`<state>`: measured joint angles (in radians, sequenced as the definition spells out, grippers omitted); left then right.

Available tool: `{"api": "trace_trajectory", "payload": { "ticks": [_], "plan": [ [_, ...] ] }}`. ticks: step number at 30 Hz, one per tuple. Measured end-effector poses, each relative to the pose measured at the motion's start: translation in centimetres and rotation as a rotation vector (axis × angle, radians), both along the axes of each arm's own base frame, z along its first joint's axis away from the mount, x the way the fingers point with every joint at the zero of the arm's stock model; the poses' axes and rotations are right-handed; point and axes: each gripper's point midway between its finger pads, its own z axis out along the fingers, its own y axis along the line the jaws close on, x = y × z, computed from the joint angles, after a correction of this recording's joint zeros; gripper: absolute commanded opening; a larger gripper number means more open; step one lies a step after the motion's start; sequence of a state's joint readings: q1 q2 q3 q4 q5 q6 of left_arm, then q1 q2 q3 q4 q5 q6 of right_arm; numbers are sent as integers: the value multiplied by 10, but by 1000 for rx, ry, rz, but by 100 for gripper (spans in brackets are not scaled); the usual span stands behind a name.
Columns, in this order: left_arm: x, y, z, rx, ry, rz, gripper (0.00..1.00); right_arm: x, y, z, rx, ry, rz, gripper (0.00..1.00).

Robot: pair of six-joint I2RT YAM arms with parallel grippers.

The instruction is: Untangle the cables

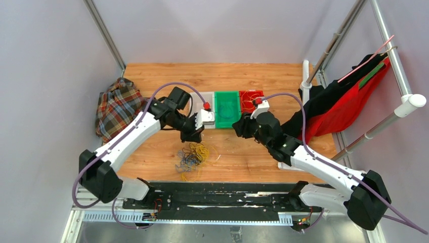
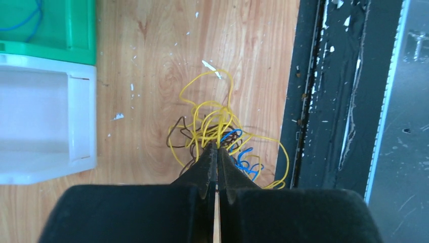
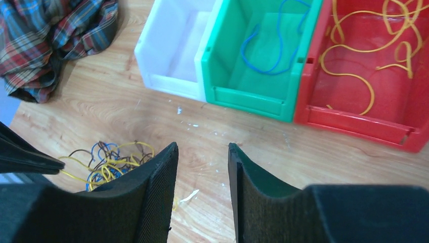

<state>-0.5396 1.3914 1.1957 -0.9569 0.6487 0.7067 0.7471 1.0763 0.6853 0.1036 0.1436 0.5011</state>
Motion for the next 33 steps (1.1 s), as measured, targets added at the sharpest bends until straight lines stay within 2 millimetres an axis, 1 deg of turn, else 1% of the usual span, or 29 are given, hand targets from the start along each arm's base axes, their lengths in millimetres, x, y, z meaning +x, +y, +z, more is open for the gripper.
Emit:
{"api": "trace_trajectory", "payload": {
  "ticks": [4,6,7,10,12,14,17,21,26,29,33],
  "plan": [
    [-8,4,27,-29,-30,17,1,-13,18,5,3,-25,68,58],
    [-9,5,38,-39,-44,29,1,-19,28,9,12,-41,113,62],
    [-9,5,46,-49,-55,38,1,-25,37,12,14,-56,154,64],
    [-9,5,71,-83,-97,67,0,-43,67,26,32,-97,284,66],
    [-8,7,88,-105,-135,89,0,-57,89,41,50,-132,373,67],
    [-8,8,108,-132,-178,109,0,-69,107,57,78,-174,443,68],
    [-9,10,131,-167,-227,130,0,-78,122,74,114,-226,493,69],
    [-15,13,148,-198,-244,149,1,-74,134,75,114,-247,490,69],
    [-22,14,156,-214,-225,161,0,-64,148,64,100,-248,468,67],
    [-25,14,159,-219,-214,161,0,-55,156,61,95,-260,439,66],
    [-29,14,169,-235,-214,157,0,-43,164,53,80,-277,395,65]
  ]
}}
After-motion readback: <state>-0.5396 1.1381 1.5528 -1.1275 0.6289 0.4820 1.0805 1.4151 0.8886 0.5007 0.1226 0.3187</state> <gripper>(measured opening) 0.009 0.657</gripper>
